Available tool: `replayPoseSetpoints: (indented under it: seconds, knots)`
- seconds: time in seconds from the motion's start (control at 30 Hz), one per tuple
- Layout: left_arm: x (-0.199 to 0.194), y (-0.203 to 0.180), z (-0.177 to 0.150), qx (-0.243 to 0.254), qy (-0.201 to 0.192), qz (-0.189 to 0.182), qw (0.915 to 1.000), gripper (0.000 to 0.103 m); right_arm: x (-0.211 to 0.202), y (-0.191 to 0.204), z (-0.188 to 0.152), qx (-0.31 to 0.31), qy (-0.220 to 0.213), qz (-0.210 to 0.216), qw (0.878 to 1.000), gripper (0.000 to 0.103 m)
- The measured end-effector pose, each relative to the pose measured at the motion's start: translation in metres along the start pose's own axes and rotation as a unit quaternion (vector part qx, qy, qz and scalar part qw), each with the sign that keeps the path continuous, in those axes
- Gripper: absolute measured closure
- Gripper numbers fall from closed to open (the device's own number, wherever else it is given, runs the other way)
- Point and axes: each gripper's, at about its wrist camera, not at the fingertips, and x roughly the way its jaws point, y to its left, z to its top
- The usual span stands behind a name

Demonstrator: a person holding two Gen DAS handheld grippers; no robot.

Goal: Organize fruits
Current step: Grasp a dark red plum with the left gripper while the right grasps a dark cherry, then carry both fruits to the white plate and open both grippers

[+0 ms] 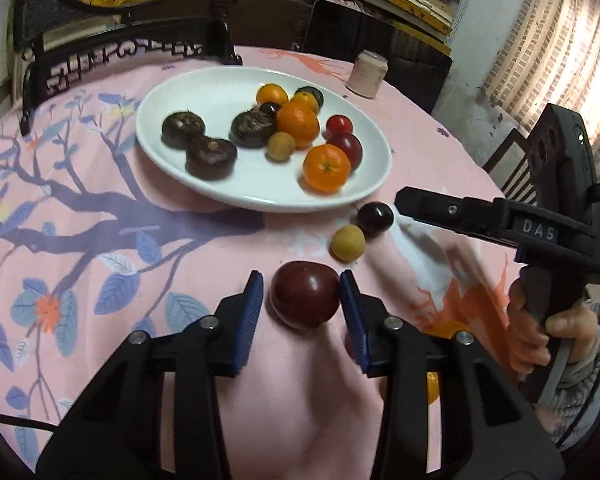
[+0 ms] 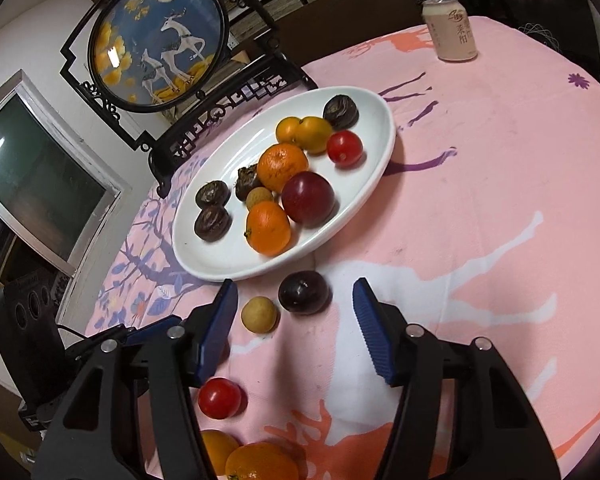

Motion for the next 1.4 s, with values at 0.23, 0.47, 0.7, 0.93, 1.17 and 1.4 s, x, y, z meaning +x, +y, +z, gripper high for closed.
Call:
replayPoseSetpoints:
  seconds: [0.23,0.47,0.7,0.93,1.17,1.4]
  knots:
    - [0.024,-0.019,-0.001,0.044,0.024,0.040,0.9979,0.051,0.004,-0.004,0.000,0.010,0.007,-0.009,1.000,0.042]
    - [0.020,-0.018,0.001,0.043,0.011,0.048,0.9979,0.063,0.007,-0.003,-0.001,0.008,0.012,-0.004,1.000,0.047]
    - [0.019,-0.013,0.000,0.038,0.011,0.069,0.9968,0.063,0.020,0.001,-0.002,-0.001,0.025,-0.012,1.000,0.051]
    - [0.021,-0.013,0.000,0.044,0.007,0.081,0.9958,0.063,0.027,0.005,-0.005,-0.018,0.030,-0.011,0.999,0.072]
    - [-0.009,-0.006,0.012,0.009,-0.039,0.080,0.9960,0.063,-0.011,0.008,-0.007,-0.018,-0.019,0.012,1.000,0.072]
    - [0.004,-0.002,0.075,-0.003,-0.056,0.122,0.9910,0.063,-0.022,0.015,0.036,-0.017,-0.068,-0.003,0.998,0.072]
